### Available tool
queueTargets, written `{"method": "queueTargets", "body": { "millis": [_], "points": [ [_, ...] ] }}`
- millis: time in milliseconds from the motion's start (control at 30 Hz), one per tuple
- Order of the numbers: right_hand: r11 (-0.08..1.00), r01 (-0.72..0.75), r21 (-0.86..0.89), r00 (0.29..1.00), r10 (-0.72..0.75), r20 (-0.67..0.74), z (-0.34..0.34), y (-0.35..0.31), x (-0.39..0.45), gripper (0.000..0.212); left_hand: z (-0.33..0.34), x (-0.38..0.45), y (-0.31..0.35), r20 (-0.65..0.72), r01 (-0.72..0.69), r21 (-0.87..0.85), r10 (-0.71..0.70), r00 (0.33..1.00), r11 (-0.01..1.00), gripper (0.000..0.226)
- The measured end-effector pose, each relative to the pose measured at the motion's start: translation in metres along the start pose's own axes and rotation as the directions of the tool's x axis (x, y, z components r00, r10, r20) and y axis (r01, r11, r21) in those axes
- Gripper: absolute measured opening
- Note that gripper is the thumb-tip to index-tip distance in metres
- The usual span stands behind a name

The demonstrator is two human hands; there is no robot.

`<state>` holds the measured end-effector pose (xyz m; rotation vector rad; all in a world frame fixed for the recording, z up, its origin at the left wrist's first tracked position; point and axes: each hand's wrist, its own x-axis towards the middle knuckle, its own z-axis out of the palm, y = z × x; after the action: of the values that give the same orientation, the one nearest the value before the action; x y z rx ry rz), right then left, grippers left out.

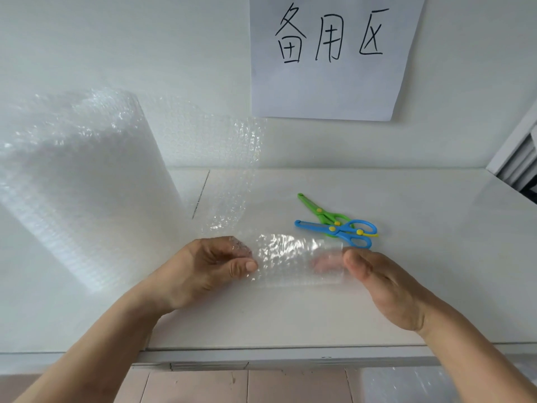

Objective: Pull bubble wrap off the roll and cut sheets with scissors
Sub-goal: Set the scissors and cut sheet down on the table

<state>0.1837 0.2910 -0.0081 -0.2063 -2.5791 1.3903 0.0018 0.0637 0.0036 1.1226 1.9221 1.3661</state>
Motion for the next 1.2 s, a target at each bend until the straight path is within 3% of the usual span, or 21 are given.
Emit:
{"method": "queueTargets", "body": {
  "millis": [67, 200, 333, 400, 467, 700, 833, 1000, 1200],
  "points": [
    [0.999, -0.028, 0.028, 1.0, 0.028, -0.002, 0.001, -0.002, -0.002, 0.082, 0.005, -0.001, 0.002, -0.075, 0.024, -0.035, -0.026, 0.997, 0.999, 0.022],
    [0.99, -0.117, -0.083, 0.992, 0.112, -0.067, 0.01, -0.003, 0.003, 0.049, 0.015, -0.001, 0.003, -0.199, 0.142, 0.025, -0.134, 0.971, 0.99, 0.029],
    [0.964, -0.264, -0.024, 0.944, 0.253, -0.212, 0.016, -0.01, 0.01, 0.055, 0.023, 0.003, 0.004, -0.287, 0.207, 0.123, -0.165, 0.944, 0.971, 0.02],
    [0.953, -0.3, -0.035, 0.924, 0.282, -0.26, 0.019, -0.01, 0.013, 0.047, 0.026, 0.005, 0.005, -0.303, 0.198, 0.133, -0.15, 0.941, 0.971, 0.015],
    [0.942, -0.322, -0.099, 0.915, 0.282, -0.289, 0.024, -0.008, 0.016, 0.04, 0.029, 0.006, 0.006, -0.337, 0.205, 0.184, -0.135, 0.932, 0.961, 0.011],
    [0.879, -0.348, -0.325, 0.881, 0.188, -0.434, 0.039, -0.013, 0.026, 0.048, 0.038, 0.004, 0.008, -0.419, 0.226, 0.519, 0.015, 0.908, 0.824, 0.053],
    [0.849, -0.348, -0.397, 0.871, 0.136, -0.471, 0.043, -0.015, 0.028, 0.046, 0.035, 0.006, 0.007, -0.437, 0.227, 0.489, 0.011, 0.899, 0.842, 0.055],
    [0.866, -0.369, -0.337, 0.841, 0.156, -0.518, 0.046, -0.017, 0.029, 0.031, 0.037, 0.002, 0.006, -0.45, 0.202, 0.448, 0.023, 0.893, 0.871, 0.068],
    [0.845, -0.362, -0.395, 0.853, 0.13, -0.505, 0.047, -0.02, 0.026, 0.026, 0.041, 0.004, -0.004, -0.392, 0.187, 0.662, 0.123, 0.912, 0.726, 0.066]
  ]
}}
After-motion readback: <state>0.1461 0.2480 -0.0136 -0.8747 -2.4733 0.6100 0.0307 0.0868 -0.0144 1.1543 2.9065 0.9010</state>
